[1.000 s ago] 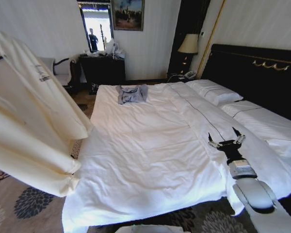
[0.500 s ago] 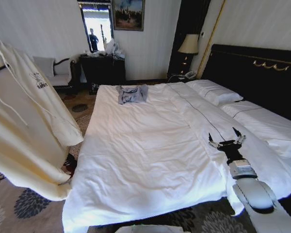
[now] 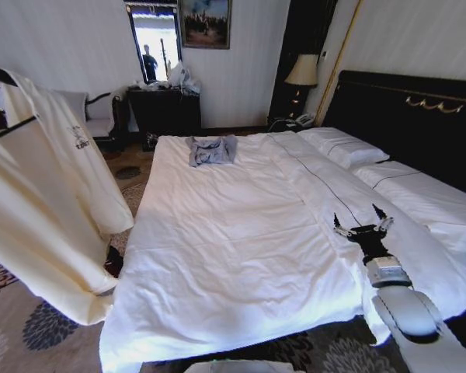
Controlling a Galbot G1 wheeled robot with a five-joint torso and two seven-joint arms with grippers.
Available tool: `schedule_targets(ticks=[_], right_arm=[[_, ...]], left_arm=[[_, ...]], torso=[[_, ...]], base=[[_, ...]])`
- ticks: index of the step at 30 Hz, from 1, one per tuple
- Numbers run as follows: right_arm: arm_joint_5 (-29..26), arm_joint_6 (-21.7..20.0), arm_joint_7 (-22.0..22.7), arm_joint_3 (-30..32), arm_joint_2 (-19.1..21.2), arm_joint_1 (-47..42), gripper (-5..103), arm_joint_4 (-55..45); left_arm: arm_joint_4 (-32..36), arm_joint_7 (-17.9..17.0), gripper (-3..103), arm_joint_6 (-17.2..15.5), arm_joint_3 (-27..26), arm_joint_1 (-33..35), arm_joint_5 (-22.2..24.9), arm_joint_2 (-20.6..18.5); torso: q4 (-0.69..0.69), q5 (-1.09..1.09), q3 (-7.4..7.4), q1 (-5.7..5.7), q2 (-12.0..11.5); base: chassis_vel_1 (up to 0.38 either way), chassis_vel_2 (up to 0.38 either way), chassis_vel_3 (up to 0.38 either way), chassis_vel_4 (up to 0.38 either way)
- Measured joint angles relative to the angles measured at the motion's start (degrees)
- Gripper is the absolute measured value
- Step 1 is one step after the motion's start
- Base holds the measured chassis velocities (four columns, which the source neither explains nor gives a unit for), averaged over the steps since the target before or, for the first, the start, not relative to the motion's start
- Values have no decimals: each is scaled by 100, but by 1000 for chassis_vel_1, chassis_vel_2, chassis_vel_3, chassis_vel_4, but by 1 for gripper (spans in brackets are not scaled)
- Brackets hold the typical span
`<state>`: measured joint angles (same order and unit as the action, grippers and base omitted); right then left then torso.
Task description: Pick up the clothes from the bed and hang them on the clothes hanger.
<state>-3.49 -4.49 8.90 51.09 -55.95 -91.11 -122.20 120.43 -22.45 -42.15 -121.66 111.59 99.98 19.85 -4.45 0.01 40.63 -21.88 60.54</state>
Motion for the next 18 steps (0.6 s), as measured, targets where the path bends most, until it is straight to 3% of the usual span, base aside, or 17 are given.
schedule_targets(ticks=[17, 18], right_arm=[[-4, -13, -3, -16, 19, 35, 100, -12], [-4, -13, -3, -11, 20, 14, 100, -13]], left_arm=[[19, -42, 19, 1, -16, -18, 60, 72], [30, -62, 24, 8, -17, -26, 62, 68]], torso=[[1, -1, 0, 0, 0], [0, 0, 0, 0, 0]], base=[[0, 0, 0, 0], [0, 0, 0, 0]])
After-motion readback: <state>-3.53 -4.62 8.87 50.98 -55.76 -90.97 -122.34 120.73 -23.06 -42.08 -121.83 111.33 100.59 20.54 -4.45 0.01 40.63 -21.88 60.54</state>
